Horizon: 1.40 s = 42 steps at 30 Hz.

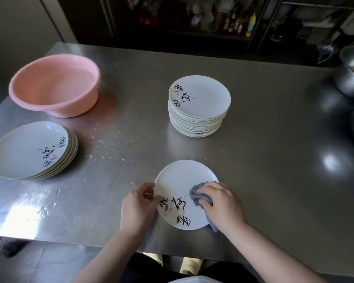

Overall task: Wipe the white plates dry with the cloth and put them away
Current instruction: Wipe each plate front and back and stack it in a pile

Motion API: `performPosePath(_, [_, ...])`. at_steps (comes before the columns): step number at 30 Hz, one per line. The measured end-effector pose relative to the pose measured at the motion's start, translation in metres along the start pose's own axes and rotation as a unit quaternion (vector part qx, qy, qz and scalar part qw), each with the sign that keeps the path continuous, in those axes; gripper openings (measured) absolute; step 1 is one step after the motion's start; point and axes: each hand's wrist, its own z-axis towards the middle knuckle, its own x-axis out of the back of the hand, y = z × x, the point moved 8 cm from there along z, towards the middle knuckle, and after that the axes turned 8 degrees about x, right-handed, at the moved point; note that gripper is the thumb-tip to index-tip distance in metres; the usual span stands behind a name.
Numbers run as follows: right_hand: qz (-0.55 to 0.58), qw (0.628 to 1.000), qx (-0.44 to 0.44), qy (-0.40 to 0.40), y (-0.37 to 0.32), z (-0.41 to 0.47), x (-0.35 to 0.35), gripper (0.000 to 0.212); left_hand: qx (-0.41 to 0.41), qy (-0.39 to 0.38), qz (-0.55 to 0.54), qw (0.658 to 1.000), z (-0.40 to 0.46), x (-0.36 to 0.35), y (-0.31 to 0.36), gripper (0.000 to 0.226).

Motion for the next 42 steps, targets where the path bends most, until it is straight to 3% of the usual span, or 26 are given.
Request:
performPosePath(5, [-0.007,1.000,0.004,0.007,-0.008,0.049,-0.004,0.028,0.022,-0.033,-0.016,0.999,0.011,-0.003,0.000,0.029])
performPosePath(9, [0.021,0.993,0.097,-0.063,-0.044,0.056,-0.031,0.026,0.033,-0.021,-0.050,0.998,0.011,-0.006,-0.006,0.027])
performPosePath(13, [0.049,0.972,0.184,-0.134,-0.053,0.007,-0.039,0.020,0.014,0.000,-0.045,0.999,0.011,-0.006,-0.007,0.026])
performPosePath(19, [0.005,0.998,0.059,-0.026,0.008,0.016,0.003,0.028,0.015,-0.033,-0.010,0.999,0.018,-0.007,-0.004,0.029])
performPosePath(23, [0.016,0.999,0.044,-0.012,-0.003,0.031,-0.007,0.026,0.006,-0.069,0.086,0.994,0.027,-0.004,0.001,0.026])
performPosePath(28, [0.039,0.994,0.040,0.094,-0.013,0.047,0.007,0.026,-0.049,-0.024,0.120,0.991,0.058,-0.001,0.045,0.023])
performPosePath(33, [0.008,0.995,0.087,0.042,-0.041,0.075,-0.012,0.028,-0.070,-0.067,0.156,0.983,0.063,-0.032,0.062,0.011])
performPosePath(37, [-0.022,0.997,0.058,0.035,-0.039,0.080,-0.019,0.025,-0.051,-0.066,0.186,0.979,0.067,-0.026,0.056,0.003])
performPosePath(42, [-0.038,0.996,0.013,0.085,-0.016,0.066,-0.002,0.023,-0.032,-0.128,0.270,0.954,0.066,-0.022,0.025,0.024])
